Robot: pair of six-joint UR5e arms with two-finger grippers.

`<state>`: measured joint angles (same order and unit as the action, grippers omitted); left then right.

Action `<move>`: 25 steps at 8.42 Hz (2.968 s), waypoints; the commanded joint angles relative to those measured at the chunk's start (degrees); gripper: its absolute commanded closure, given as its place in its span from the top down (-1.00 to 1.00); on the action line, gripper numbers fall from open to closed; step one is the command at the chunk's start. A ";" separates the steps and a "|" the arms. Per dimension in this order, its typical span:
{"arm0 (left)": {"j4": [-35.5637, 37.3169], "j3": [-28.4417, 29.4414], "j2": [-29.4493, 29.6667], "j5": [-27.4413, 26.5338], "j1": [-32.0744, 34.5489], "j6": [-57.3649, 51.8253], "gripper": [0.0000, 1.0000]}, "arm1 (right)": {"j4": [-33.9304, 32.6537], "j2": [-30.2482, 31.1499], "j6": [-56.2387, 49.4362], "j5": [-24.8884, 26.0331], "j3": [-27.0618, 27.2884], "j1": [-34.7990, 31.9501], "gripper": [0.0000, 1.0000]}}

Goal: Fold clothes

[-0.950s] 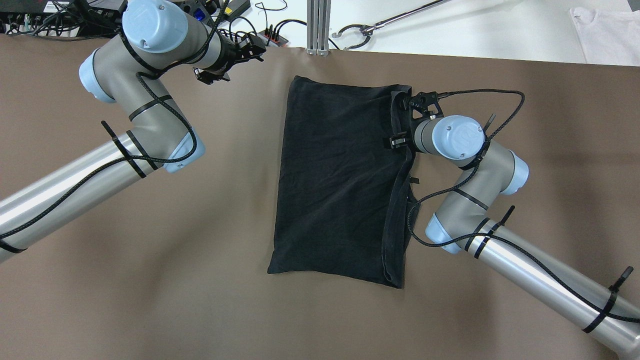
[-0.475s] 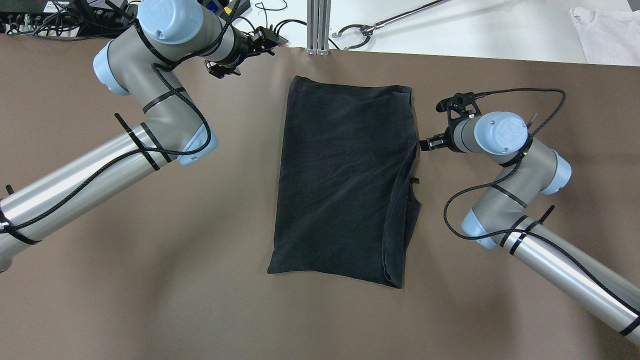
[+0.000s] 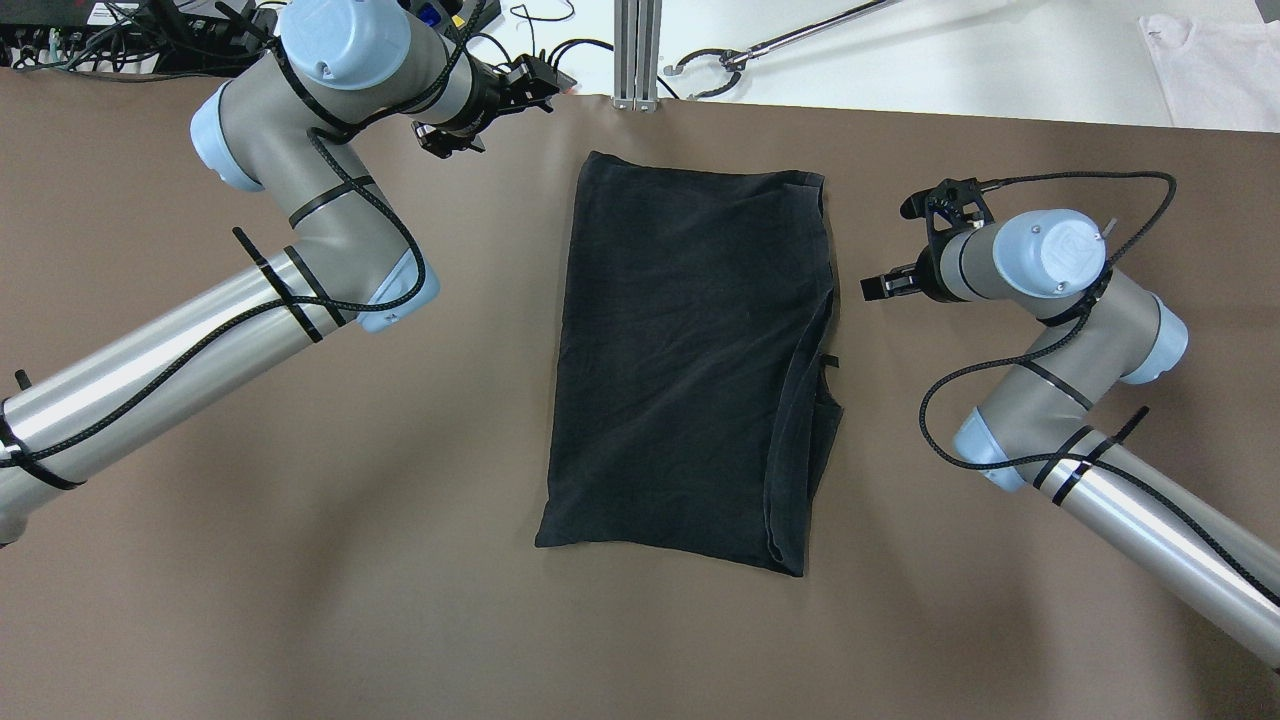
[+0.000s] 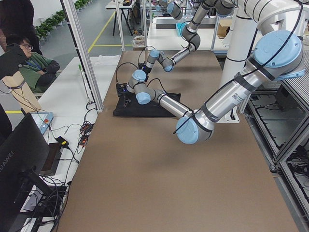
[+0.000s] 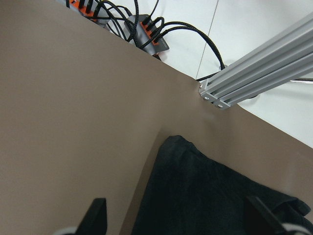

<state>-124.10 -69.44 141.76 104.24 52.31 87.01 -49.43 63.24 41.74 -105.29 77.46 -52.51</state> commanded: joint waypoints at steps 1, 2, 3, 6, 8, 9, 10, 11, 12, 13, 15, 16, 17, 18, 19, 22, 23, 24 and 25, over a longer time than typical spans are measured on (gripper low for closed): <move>-0.09 0.00 0.01 0.00 -0.01 0.00 1.00 | -0.40 0.13 16.29 -3.69 6.63 0.98 0.89; 0.00 0.00 0.01 0.00 -0.01 0.00 1.00 | -1.71 0.13 18.96 -2.13 6.73 3.96 0.89; 0.00 0.00 0.01 0.00 -0.01 0.00 1.00 | -3.11 0.05 19.25 2.67 6.65 6.16 0.89; -0.09 -0.08 0.09 0.00 -0.01 0.00 1.00 | -7.16 -1.18 19.34 6.85 6.56 8.47 0.89; -0.09 0.00 0.27 0.00 -0.01 -0.09 1.00 | -9.89 -4.33 19.08 11.83 4.90 9.87 0.89; -0.09 0.00 0.27 0.00 -0.01 -0.09 1.00 | -9.90 -5.13 18.82 13.08 2.80 10.66 0.89; 0.00 0.00 0.27 0.00 -0.01 -0.09 1.00 | -9.90 -4.97 18.38 13.09 2.61 10.67 0.89; 0.00 0.00 0.36 0.00 -0.01 -0.09 1.00 | -9.90 -4.44 18.20 13.09 2.69 10.67 0.89; 0.00 0.00 0.27 0.00 -0.01 -0.09 1.00 | -9.90 -3.57 18.20 12.57 3.13 10.76 0.89; 0.00 0.00 0.36 0.00 -0.01 -0.09 1.00 | -9.90 -1.73 18.20 12.13 4.44 10.76 0.89; 0.00 0.00 0.45 0.00 -0.01 -0.09 1.00 | -9.98 2.40 18.20 10.81 8.13 10.84 0.89; 0.00 0.00 0.45 0.00 -0.01 -0.09 1.00 | -9.98 3.90 18.20 10.72 8.75 10.84 0.89; 0.00 0.00 0.53 0.00 -0.01 -0.09 1.00 | -9.98 5.48 17.85 10.11 9.71 10.85 0.89; 0.00 0.00 0.62 0.00 -0.01 -0.09 1.00 | -9.98 8.36 14.63 8.45 12.68 10.67 0.89; 0.00 0.00 0.62 0.00 -0.01 -0.09 1.00 | -9.98 10.57 12.68 7.30 15.06 10.58 0.89; 0.00 0.09 0.62 0.00 -0.01 -0.09 1.00 | -11.46 10.94 13.10 2.92 22.26 10.14 0.89; 0.00 0.00 0.62 0.00 -0.01 -0.09 1.00 | -11.74 10.07 14.67 2.81 24.12 10.32 0.89; 0.00 0.09 0.71 0.00 -0.01 -0.09 1.00 | -11.22 9.19 19.64 2.98 24.31 10.49 0.89; 0.00 0.09 0.62 0.00 0.07 -0.09 1.00 | -10.52 6.75 23.00 3.33 24.14 10.75 0.89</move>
<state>-124.10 -69.39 142.42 104.24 52.30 86.92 -60.67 73.01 58.30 -102.07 100.65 -42.13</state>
